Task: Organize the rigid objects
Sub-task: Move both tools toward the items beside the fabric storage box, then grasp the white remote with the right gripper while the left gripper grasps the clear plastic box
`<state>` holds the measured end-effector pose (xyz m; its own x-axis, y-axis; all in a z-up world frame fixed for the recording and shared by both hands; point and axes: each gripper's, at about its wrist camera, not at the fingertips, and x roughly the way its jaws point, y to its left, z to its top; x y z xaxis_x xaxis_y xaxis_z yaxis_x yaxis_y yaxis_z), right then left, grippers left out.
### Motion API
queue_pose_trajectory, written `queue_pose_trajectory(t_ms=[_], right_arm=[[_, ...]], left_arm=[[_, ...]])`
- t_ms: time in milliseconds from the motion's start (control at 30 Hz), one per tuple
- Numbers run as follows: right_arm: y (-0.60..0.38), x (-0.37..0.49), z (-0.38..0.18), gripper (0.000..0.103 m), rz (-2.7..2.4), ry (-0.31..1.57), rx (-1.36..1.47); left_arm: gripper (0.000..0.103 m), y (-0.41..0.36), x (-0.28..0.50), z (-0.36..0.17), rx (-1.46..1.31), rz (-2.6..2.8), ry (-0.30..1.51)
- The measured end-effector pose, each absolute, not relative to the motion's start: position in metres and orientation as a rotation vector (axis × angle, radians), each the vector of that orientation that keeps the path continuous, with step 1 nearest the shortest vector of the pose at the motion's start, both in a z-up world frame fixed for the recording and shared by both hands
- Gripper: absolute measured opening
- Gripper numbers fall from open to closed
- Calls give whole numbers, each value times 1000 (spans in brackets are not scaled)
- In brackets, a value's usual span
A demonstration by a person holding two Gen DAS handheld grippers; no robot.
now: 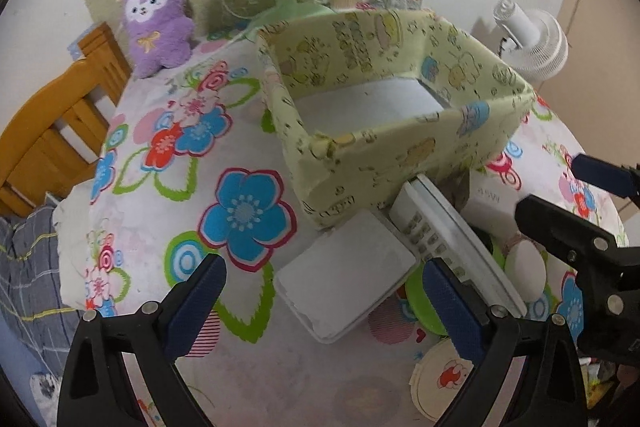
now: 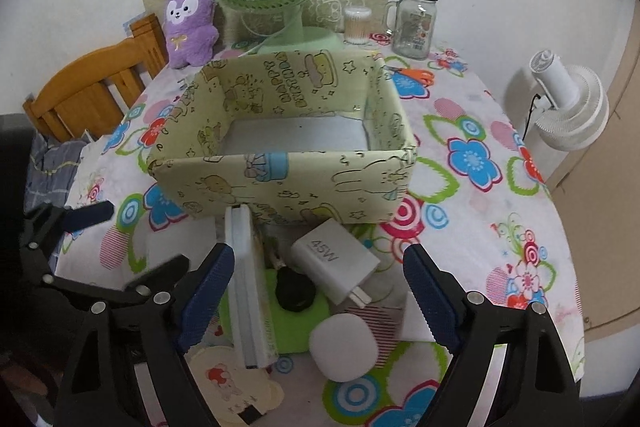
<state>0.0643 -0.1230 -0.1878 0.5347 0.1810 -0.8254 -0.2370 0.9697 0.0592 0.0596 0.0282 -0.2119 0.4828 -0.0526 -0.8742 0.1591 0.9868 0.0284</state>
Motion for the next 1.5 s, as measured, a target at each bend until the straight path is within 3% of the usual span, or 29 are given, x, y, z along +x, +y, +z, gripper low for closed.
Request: queue_pose_trajectory(t_ms=[167,567,700,1300,1500], right_arm=[[-111,65,-195,87,267,990,-84],[-103,74,-222,68,290,1083,-53],[-99,75,-223,66,309,1077,-51],[-78,84,-245,26,372,1172,-64],[-80,85,-245,25,366,1176,-58]], left_arm=[[100,23,63,-221,125,-184,1090],[100,26,75,-241,142,-204,1122],[100,25,77,-246,130,-232,1134],[101,13,80,-263,195,-289,1131],[99,9,86,-263,167,-298,1158]])
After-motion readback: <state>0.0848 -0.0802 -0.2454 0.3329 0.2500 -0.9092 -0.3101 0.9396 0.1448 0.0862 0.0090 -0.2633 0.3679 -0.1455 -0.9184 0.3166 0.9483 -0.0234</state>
